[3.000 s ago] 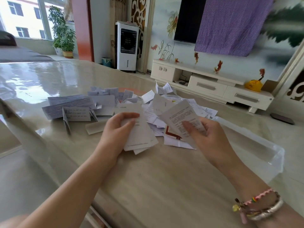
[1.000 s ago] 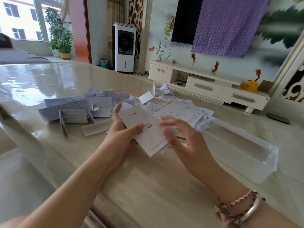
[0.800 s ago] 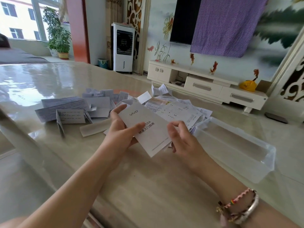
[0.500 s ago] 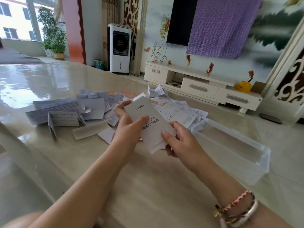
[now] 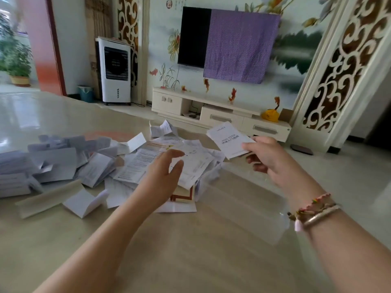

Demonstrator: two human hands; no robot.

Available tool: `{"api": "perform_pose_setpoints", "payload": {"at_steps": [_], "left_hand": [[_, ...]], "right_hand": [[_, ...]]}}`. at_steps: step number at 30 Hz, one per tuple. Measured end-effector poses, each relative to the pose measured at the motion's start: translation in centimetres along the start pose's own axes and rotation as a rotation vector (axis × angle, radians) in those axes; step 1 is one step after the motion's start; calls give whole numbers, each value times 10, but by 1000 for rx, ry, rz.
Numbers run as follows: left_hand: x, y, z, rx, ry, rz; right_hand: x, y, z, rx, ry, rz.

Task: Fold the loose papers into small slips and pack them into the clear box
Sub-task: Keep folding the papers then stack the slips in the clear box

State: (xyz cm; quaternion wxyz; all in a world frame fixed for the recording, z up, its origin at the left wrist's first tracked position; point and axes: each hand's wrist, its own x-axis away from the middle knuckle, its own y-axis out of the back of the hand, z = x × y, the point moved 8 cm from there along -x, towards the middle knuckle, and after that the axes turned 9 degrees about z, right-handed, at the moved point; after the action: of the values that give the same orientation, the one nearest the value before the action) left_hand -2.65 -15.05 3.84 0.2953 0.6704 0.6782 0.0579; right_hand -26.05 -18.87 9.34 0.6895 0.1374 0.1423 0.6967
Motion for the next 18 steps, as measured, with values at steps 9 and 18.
{"api": "perform_pose_setpoints", "payload": {"at_steps": [9, 18], "left_hand": [[3, -27, 25, -664, 77, 296], [3, -2, 13, -504, 12, 44]], "right_hand": [[-66, 57, -79, -114, -300, 47], [-87, 54, -114, -163, -402, 34]]}}
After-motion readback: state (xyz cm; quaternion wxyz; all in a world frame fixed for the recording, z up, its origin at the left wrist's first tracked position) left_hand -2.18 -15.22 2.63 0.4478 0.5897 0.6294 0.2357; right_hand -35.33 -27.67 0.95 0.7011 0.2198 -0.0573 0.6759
